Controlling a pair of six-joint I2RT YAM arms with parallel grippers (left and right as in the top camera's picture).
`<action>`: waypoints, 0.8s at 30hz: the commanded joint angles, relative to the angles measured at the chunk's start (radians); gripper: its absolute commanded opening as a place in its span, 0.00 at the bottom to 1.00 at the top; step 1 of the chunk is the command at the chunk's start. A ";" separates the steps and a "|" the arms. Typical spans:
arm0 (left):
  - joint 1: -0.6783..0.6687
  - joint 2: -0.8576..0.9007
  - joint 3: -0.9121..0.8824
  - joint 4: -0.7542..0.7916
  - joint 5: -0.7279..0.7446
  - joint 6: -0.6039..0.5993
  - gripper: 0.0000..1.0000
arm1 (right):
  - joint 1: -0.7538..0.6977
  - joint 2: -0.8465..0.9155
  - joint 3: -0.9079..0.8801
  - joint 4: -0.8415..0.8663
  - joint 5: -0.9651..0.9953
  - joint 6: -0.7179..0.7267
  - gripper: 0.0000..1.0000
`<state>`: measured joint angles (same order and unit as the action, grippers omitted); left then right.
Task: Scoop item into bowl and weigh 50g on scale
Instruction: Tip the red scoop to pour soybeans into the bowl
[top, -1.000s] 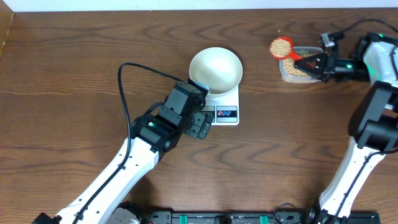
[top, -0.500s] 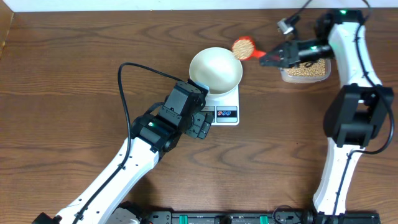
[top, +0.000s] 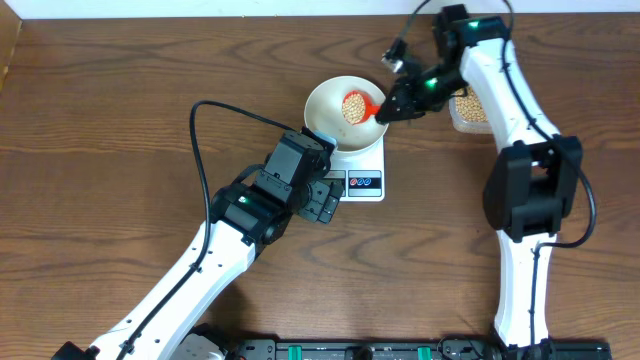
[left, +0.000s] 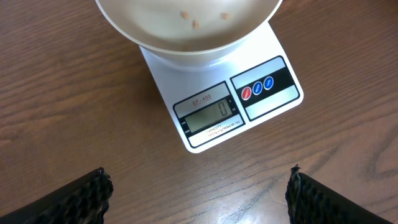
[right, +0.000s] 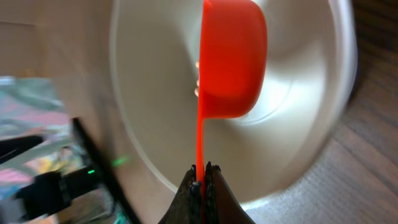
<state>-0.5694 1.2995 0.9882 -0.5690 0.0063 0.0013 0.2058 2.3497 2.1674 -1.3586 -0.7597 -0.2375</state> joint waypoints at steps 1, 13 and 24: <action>0.003 -0.008 -0.002 0.001 0.009 0.013 0.92 | 0.049 0.006 0.025 0.022 0.141 0.075 0.01; 0.003 -0.008 -0.002 0.001 0.009 0.013 0.92 | 0.203 -0.032 0.119 0.032 0.570 0.119 0.01; 0.003 -0.008 -0.002 0.001 0.009 0.013 0.92 | 0.349 -0.046 0.122 0.018 0.971 0.180 0.01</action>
<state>-0.5694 1.2995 0.9882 -0.5690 0.0063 0.0013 0.5312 2.3360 2.2753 -1.3338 0.0311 -0.0994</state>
